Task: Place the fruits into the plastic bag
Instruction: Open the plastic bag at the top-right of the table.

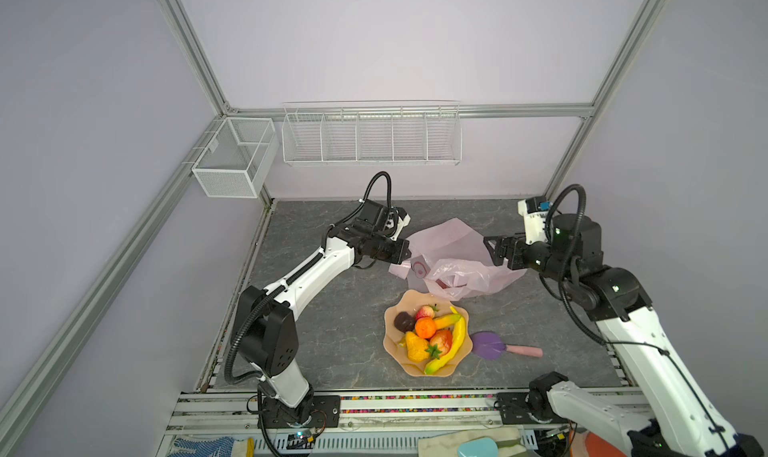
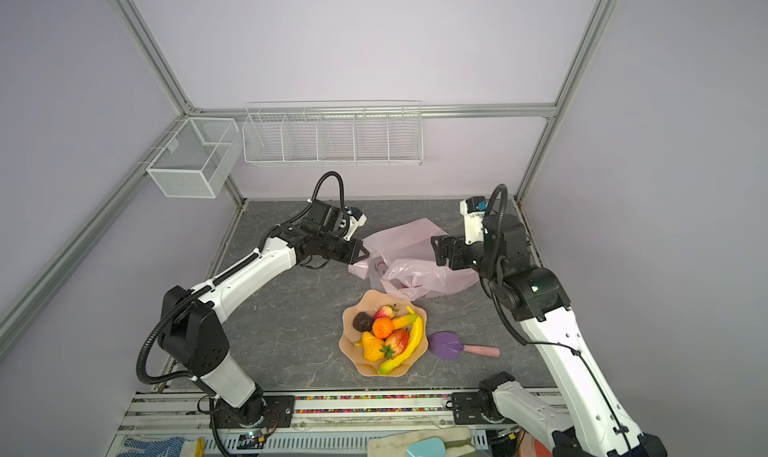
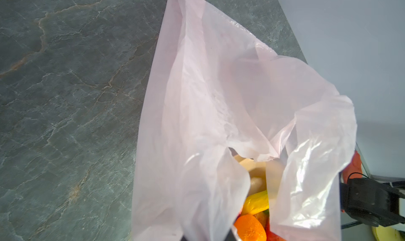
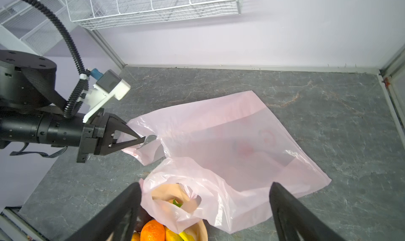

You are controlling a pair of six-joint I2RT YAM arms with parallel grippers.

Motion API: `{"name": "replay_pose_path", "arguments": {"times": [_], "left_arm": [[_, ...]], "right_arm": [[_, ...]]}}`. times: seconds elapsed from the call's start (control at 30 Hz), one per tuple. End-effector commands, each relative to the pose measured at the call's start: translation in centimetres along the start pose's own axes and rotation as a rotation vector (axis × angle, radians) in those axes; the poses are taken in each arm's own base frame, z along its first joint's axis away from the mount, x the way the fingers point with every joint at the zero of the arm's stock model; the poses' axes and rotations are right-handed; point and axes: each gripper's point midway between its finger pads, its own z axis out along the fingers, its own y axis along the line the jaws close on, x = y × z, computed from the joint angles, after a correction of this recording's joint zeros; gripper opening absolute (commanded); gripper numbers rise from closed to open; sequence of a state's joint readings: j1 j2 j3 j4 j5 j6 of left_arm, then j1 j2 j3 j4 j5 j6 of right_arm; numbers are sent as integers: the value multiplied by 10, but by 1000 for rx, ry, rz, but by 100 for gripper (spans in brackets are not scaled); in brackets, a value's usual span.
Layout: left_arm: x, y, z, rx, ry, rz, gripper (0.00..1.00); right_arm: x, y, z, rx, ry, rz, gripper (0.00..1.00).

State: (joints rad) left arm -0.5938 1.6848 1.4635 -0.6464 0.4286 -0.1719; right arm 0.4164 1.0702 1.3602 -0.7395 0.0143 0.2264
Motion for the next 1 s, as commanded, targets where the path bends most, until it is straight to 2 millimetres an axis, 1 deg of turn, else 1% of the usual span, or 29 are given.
{"name": "replay_pose_path", "arguments": {"times": [0.0,0.03,0.1,0.2,0.3,0.37,0.43,0.5,0.53,0.57,0.6,0.67,0.73,0.8,0.83,0.9,0.97], "left_arm": [[-5,-7,-2,27,10,-7,0],[-6,-7,-2,26,8,-5,0],[-7,-8,-4,29,6,-2,0],[-10,-5,-6,35,-1,-15,0],[-12,-5,-9,49,-9,-24,0],[-12,-3,-8,49,-11,-28,0],[-14,-2,-9,53,-19,-37,0],[-15,0,-9,55,-25,-46,0],[-16,1,-8,53,-27,-48,0],[-18,2,-9,52,-32,-49,0],[-18,2,-9,53,-33,-50,0],[-21,2,-10,51,-38,-47,0],[-23,4,-10,47,-42,-47,0],[-27,5,-10,45,-48,-52,0],[-29,5,-10,46,-51,-51,0],[-35,5,-10,43,-60,-48,0],[-40,4,-11,43,-69,-44,0]], "right_arm": [[31,13,29,34,191,-112,94],[31,19,35,33,196,-137,94],[32,37,52,39,209,-198,94],[40,49,76,75,252,-252,94],[57,49,99,149,328,-253,94],[70,51,111,158,365,-248,92],[82,45,116,210,399,-255,89],[94,38,115,245,442,-243,84],[97,36,112,259,458,-241,83],[103,32,105,272,480,-239,80],[105,31,102,269,484,-238,76],[108,30,93,249,481,-236,64],[112,30,82,229,494,-238,60],[118,31,71,194,509,-240,54],[121,31,67,186,514,-239,52],[126,23,56,210,522,-217,48],[126,16,45,232,515,-180,45]]}}
